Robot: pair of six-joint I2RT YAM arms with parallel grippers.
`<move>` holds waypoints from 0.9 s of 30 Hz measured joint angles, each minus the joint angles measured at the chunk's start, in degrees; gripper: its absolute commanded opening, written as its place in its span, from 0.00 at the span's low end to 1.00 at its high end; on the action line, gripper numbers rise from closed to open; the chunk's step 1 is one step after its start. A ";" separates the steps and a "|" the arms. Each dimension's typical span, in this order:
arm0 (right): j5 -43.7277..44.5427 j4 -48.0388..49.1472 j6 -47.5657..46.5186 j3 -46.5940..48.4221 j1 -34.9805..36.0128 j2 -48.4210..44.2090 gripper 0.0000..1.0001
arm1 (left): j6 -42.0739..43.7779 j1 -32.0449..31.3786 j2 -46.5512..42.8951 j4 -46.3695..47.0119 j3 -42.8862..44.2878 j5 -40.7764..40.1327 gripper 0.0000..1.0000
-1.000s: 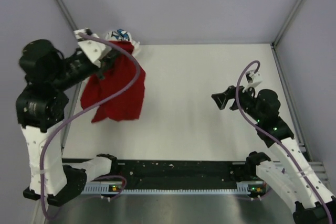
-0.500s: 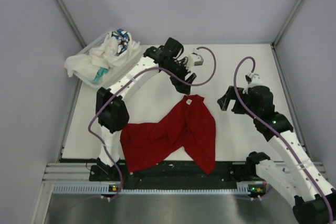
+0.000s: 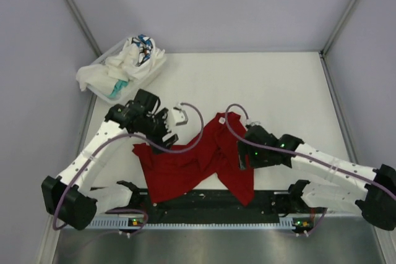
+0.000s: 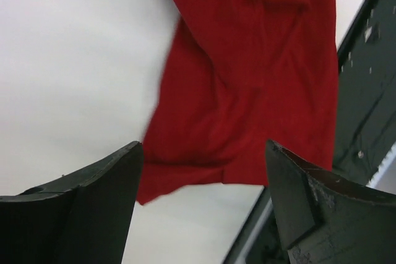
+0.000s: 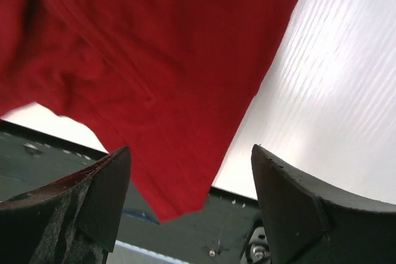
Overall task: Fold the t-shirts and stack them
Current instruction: Move the tshirt to the center of the board, then flatten out the tshirt
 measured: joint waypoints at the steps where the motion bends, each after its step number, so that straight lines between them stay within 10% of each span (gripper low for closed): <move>1: 0.59 -0.63 1.53 -0.44 2.43 1.68 0.77 | 1.01 -0.13 -2.14 -0.48 -4.24 -0.83 0.84; 7: 3.32 -0.94 9.11 -1.42 11.32 12.70 0.72 | 4.17 -0.20 -3.48 -1.29 -21.27 -4.61 0.84; 15: 5.05 5.49 12.15 -3.43 12.20 16.39 0.00 | 5.75 -0.26 1.36 8.76 -29.33 -12.20 0.77; 27: 7.06 13.27 9.22 -6.40 -1.07 8.44 0.00 | 1.99 1.92 22.23 25.20 -13.60 -20.28 0.73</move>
